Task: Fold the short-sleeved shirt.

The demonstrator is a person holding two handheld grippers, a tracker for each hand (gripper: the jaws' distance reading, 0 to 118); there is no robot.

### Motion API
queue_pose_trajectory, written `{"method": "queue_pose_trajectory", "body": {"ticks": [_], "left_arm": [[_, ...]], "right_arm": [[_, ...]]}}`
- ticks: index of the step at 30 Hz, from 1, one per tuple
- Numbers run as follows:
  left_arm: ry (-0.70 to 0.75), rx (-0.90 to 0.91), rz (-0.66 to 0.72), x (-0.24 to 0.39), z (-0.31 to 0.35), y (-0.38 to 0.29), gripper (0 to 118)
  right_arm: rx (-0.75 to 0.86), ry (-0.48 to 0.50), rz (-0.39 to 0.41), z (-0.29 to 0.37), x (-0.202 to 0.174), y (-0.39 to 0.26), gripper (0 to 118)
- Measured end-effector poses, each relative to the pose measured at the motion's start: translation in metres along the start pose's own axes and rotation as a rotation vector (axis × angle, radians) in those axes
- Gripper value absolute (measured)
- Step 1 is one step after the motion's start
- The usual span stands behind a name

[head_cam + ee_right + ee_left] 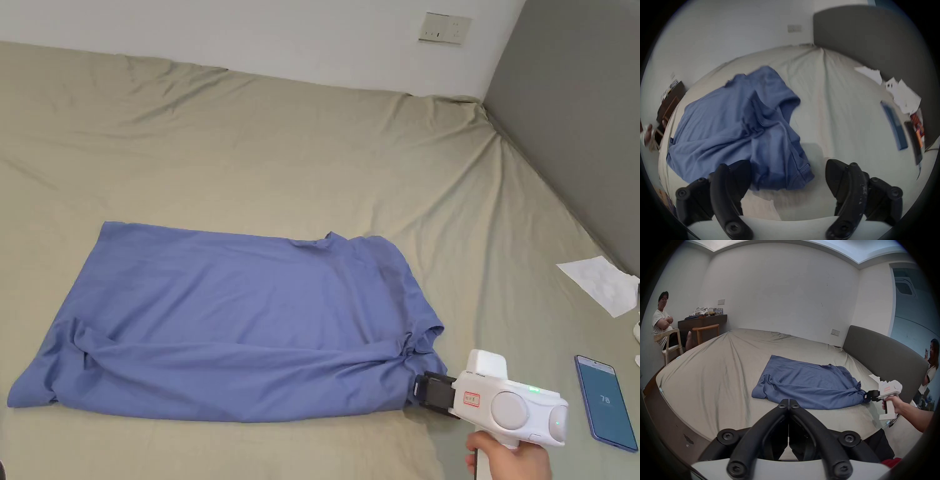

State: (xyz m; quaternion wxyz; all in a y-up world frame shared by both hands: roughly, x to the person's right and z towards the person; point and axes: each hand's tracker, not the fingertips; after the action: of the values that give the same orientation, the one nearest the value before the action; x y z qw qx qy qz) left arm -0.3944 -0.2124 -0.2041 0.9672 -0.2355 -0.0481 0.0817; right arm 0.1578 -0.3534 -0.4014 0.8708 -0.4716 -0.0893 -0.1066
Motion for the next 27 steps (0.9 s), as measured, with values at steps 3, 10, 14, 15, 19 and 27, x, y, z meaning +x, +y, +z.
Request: {"method": "queue_pose_trajectory", "body": {"ticks": [3,10,14,15,19,27], "left_arm": [[0.010,-0.004,0.010,-0.001,0.001,-0.001,0],[-0.027,-0.047,0.112,-0.019,-0.034,0.001,28],[-0.029,-0.157,0.177,-0.062,-0.114,0.011,104],[-0.037,-0.178,0.185,-0.076,-0.138,0.010,106],[0.099,-0.318,0.074,-0.101,-0.216,0.008,104],[0.093,-0.461,0.119,-0.109,-0.270,-0.004,10]], "right_arm": [[-0.033,0.106,-0.033,-0.010,0.002,-0.006,46],[0.050,0.089,0.046,0.011,-0.014,-0.003,11],[0.053,0.075,0.091,0.013,-0.018,-0.003,11],[0.050,0.073,0.099,0.012,-0.019,-0.004,11],[0.050,0.074,0.091,0.011,-0.017,-0.006,11],[0.033,0.080,0.077,0.013,-0.018,-0.005,11]]}}
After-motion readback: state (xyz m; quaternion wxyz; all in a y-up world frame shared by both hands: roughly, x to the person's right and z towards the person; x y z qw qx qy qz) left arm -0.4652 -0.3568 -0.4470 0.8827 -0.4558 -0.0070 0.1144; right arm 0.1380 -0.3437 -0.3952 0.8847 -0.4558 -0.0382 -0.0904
